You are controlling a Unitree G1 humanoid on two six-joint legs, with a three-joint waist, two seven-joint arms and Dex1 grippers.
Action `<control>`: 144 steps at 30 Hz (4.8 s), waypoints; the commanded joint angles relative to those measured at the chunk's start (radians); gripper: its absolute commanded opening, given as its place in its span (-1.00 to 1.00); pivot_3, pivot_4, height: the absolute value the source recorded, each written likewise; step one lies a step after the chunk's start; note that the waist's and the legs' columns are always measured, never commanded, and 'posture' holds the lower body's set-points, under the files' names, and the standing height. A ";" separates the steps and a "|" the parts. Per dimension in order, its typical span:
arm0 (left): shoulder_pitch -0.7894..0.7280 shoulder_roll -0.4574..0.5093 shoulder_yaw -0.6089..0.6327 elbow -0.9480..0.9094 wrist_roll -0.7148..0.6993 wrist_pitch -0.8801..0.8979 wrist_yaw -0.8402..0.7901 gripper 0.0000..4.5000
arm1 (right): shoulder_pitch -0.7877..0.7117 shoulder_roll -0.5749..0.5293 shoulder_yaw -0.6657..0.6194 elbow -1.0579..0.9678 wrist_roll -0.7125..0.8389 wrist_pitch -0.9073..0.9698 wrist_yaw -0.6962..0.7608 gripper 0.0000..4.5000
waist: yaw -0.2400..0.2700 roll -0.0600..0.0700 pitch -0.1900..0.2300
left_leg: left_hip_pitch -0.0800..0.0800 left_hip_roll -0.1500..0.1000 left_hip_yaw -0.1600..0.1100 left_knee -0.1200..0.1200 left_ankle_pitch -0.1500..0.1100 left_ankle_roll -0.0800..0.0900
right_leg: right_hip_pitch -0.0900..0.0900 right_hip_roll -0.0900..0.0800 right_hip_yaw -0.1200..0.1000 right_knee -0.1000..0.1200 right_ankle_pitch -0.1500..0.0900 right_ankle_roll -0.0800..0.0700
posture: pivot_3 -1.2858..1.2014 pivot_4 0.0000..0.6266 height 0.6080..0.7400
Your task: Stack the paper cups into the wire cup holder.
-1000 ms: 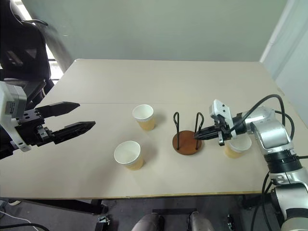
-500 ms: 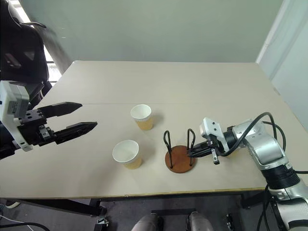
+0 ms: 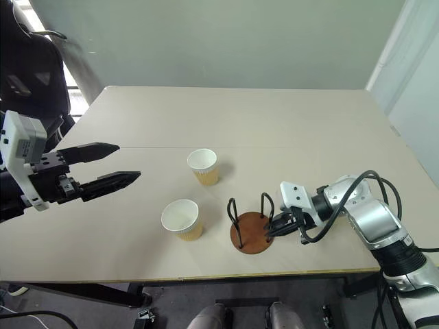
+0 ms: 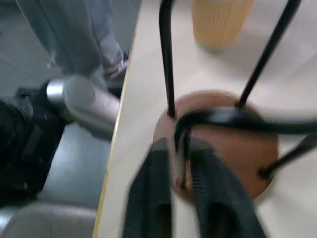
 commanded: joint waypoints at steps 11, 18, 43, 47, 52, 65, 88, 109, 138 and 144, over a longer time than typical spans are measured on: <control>-0.051 0.019 -0.012 0.019 0.005 -0.027 -0.035 1.00 | -0.012 -0.204 -0.077 -0.025 -0.042 -0.128 0.084 0.98 | 0.003 0.000 0.001 | -0.001 0.000 0.001 0.000 -0.001 0.000 | 0.000 0.000 0.000 -0.001 0.000 0.000 | 0.03 -0.52 1.00; -0.070 0.044 -0.008 0.030 -0.069 0.004 -0.143 1.00 | -0.045 -0.407 -0.300 -0.112 0.079 -0.092 0.125 0.98 | 0.005 -0.002 0.001 | -0.001 0.000 0.001 0.000 -0.002 -0.001 | -0.001 0.000 0.001 -0.001 -0.003 0.000 | 0.03 -0.52 1.00; -0.083 0.022 -0.252 -0.137 -0.047 -0.054 -0.202 1.00 | 0.095 -0.400 -0.175 0.041 -0.150 -0.189 0.013 0.61 | 0.004 -0.003 0.001 | 0.000 0.001 0.004 0.001 -0.004 0.003 | 0.001 0.002 0.005 -0.001 0.001 0.014 | 0.03 -0.52 1.00; -0.071 0.022 -0.232 -0.147 -0.052 -0.045 -0.186 1.00 | 0.079 -0.370 -0.140 0.076 -0.192 -0.205 0.008 0.03 | 0.004 -0.003 0.002 | 0.000 0.001 0.004 0.002 -0.004 0.003 | 0.001 0.002 0.005 -0.001 0.002 0.015 | 0.03 -0.52 1.00; -0.055 0.027 -0.205 -0.149 -0.052 -0.041 -0.180 1.00 | 0.048 -0.357 -0.125 0.085 -0.204 -0.213 0.020 -0.74 | 0.004 -0.003 0.002 | 0.000 0.002 0.004 0.002 -0.004 0.003 | 0.001 0.002 0.005 -0.001 0.002 0.014 | 0.03 -0.52 1.00; 0.005 0.047 -0.087 -0.162 -0.078 -0.041 -0.227 1.00 | -0.108 -0.342 -0.177 0.083 -0.085 -0.215 0.159 -0.99 | 0.001 -0.003 0.002 | 0.000 0.002 0.004 0.001 -0.005 0.003 | 0.001 0.002 0.005 0.000 0.002 0.013 | 0.03 -0.52 1.00; 0.236 0.051 0.023 -0.247 0.024 -0.049 -0.245 1.00 | -0.380 -0.049 -0.028 -0.058 0.113 -0.121 0.191 -0.99 | -0.005 -0.006 0.000 | 0.001 0.011 0.003 0.002 -0.007 -0.002 | 0.000 0.014 0.009 0.000 -0.003 -0.005 | 0.03 -0.52 1.00; 0.170 0.148 0.301 -0.197 -0.230 0.126 -0.267 1.00 | -0.339 -0.045 0.040 -0.005 0.032 -0.245 0.191 -0.99 | -0.008 -0.005 0.000 | 0.002 0.012 0.004 0.002 -0.007 -0.003 | 0.000 0.014 0.008 0.000 0.000 -0.007 | 0.03 -0.52 1.00; 0.235 0.180 0.384 -0.208 -0.185 0.185 -0.352 1.00 | -0.347 -0.006 0.050 0.016 -0.014 -0.276 0.188 0.48 | -0.012 -0.005 0.000 | 0.002 0.013 0.004 0.001 -0.008 -0.004 | -0.001 0.015 0.008 0.000 0.000 -0.009 | 0.03 -0.52 1.00; 0.243 0.192 0.328 -0.190 -0.139 0.144 -0.410 1.00 | -0.398 -0.106 -0.068 0.100 0.035 -0.235 0.191 0.99 | -0.008 -0.004 0.001 | -0.001 0.013 0.004 0.002 -0.008 -0.004 | -0.003 0.015 0.009 -0.001 0.000 -0.009 | 0.03 -0.52 1.00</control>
